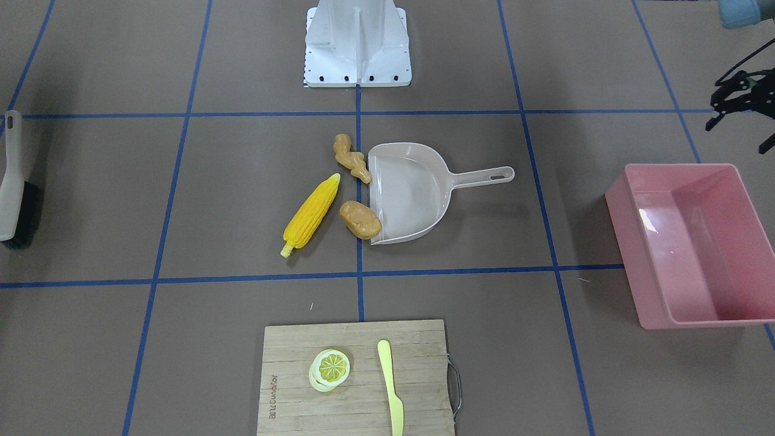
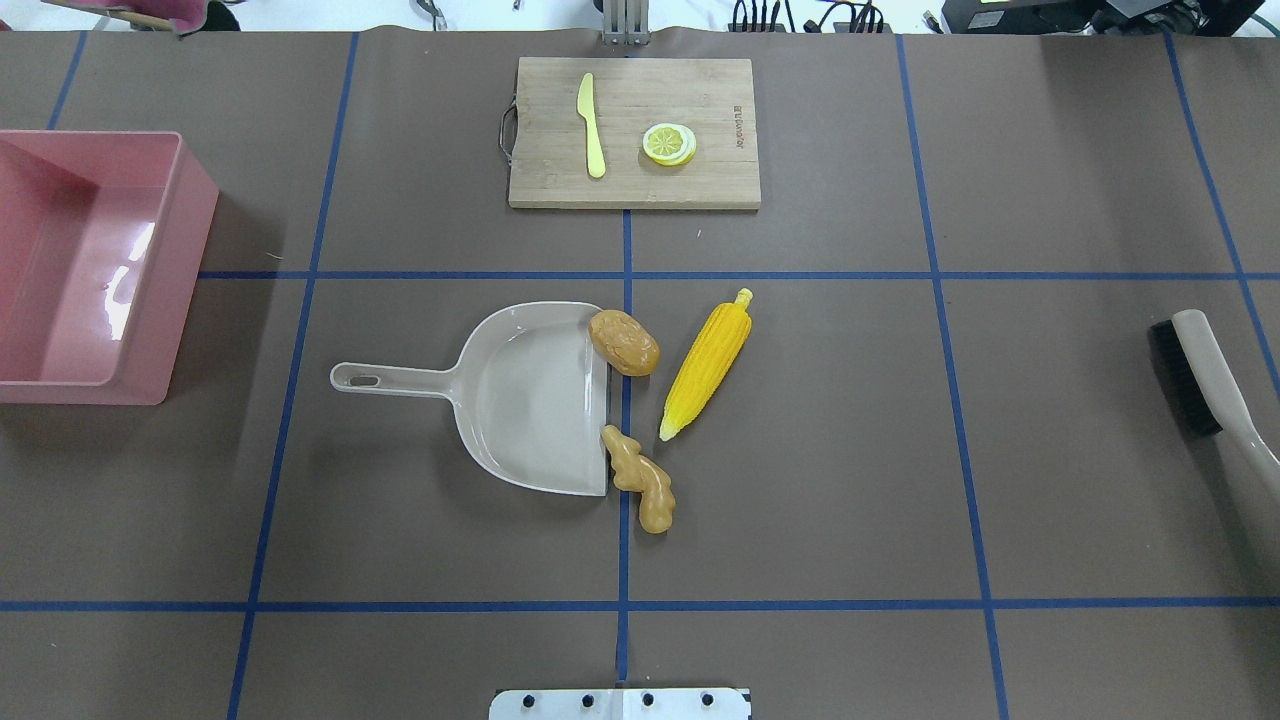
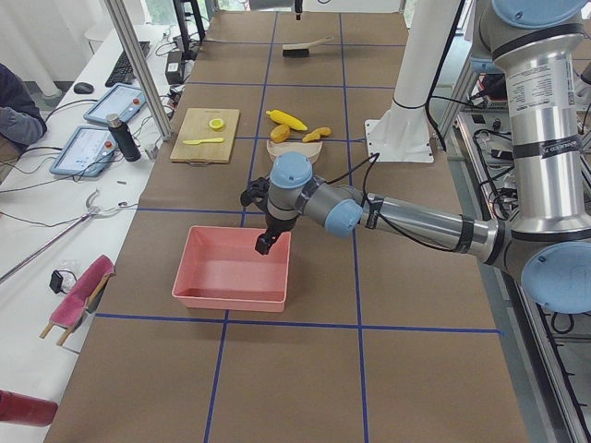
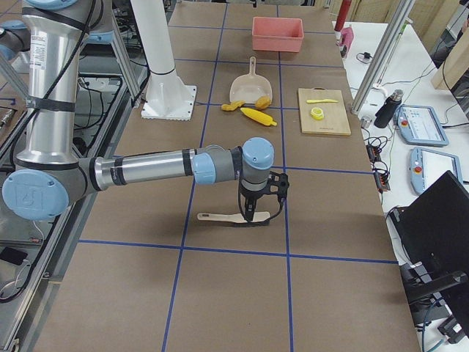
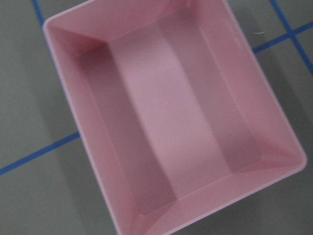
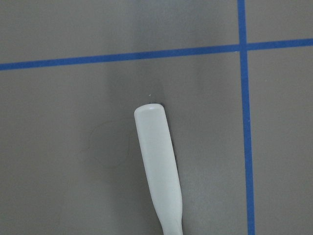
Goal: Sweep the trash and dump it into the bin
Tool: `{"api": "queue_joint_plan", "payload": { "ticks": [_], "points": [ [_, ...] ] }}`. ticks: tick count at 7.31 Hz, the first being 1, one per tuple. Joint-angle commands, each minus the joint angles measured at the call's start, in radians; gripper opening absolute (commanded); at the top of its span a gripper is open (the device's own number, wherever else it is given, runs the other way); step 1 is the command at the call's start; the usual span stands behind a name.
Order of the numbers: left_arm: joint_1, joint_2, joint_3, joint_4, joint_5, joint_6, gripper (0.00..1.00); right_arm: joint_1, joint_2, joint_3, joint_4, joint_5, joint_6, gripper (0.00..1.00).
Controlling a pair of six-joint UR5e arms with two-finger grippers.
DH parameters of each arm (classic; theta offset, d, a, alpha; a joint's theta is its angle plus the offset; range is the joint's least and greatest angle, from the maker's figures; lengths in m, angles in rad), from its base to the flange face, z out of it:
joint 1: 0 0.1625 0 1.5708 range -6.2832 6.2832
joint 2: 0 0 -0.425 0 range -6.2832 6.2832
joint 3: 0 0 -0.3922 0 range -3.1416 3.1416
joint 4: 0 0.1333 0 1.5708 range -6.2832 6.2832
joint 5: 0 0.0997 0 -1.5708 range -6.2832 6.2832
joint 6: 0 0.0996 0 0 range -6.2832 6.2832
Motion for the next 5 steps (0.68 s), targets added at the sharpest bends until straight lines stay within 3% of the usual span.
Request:
{"api": "queue_joint_plan", "payload": {
  "ticks": [1, 3, 5],
  "points": [
    [0.220, -0.079, -0.048, -0.087, 0.046, 0.002, 0.99, -0.087, -0.122, 0.015, 0.178, -0.019, 0.012, 1.00],
    [0.407, -0.195, -0.045, -0.085, 0.057, 0.041, 0.99, -0.185, -0.129, 0.014, 0.183, -0.064, 0.014, 1.00],
    [0.426, -0.251, -0.021, -0.082, 0.078, 0.250, 0.99, -0.239, -0.143, 0.007, 0.182, -0.133, 0.014, 1.00]
  ]
}}
